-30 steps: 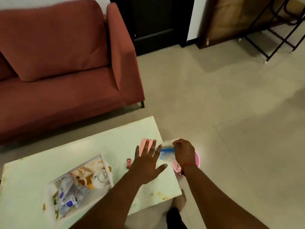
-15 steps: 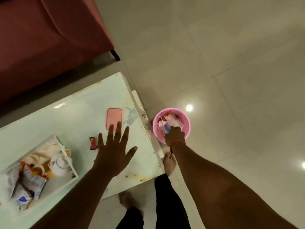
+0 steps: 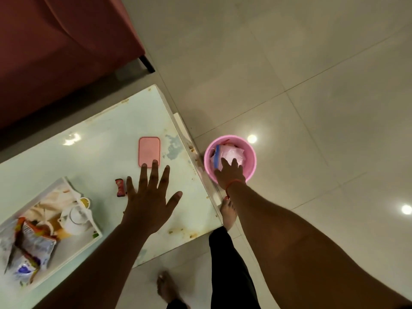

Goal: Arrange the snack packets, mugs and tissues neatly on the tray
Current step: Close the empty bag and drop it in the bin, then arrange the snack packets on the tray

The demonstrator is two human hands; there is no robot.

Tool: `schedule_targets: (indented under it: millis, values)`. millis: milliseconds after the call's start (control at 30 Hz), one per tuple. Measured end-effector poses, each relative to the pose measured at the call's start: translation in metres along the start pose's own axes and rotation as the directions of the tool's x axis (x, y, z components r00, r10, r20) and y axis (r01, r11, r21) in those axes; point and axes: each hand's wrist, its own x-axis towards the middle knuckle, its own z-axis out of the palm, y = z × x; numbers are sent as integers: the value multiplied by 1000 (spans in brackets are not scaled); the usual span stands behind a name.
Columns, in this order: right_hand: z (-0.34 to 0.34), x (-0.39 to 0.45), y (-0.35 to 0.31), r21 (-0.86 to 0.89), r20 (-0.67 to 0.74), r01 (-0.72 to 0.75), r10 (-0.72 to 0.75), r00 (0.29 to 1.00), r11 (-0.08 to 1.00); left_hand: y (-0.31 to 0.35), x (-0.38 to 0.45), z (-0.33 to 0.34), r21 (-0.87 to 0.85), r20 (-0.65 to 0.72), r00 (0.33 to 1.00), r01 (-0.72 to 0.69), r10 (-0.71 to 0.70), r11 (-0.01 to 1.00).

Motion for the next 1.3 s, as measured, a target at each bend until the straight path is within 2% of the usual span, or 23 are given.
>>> schedule_targets:
  millis: [167, 367, 567, 800, 1033, 1300]
  values:
    - [-13, -77, -36, -101, -93, 106, -116, 989, 989, -16, -29, -30, -17, -53, 997, 56, -57, 998]
    - [0, -193, -104, -247, -161, 194, -237, 958, 949, -69, -97, -50, -96, -106, 982, 149, -159, 984]
    - [56, -321, -188, -314, -223, 290, -367, 903, 904, -169, -218, -55, -221, -135, 962, 206, -239, 953]
    - [147, -430, -284, -409, -177, 400, -501, 847, 820, -299, -353, -48, -258, -152, 906, 350, -395, 901]
    - [202, -469, -341, -527, -80, 478, -601, 795, 703, -359, -404, -24, -321, -131, 857, 439, -498, 839]
    - [240, -408, -364, -565, 31, 479, -563, 826, 672, -380, -371, 31, -358, -6, 838, 508, -546, 783]
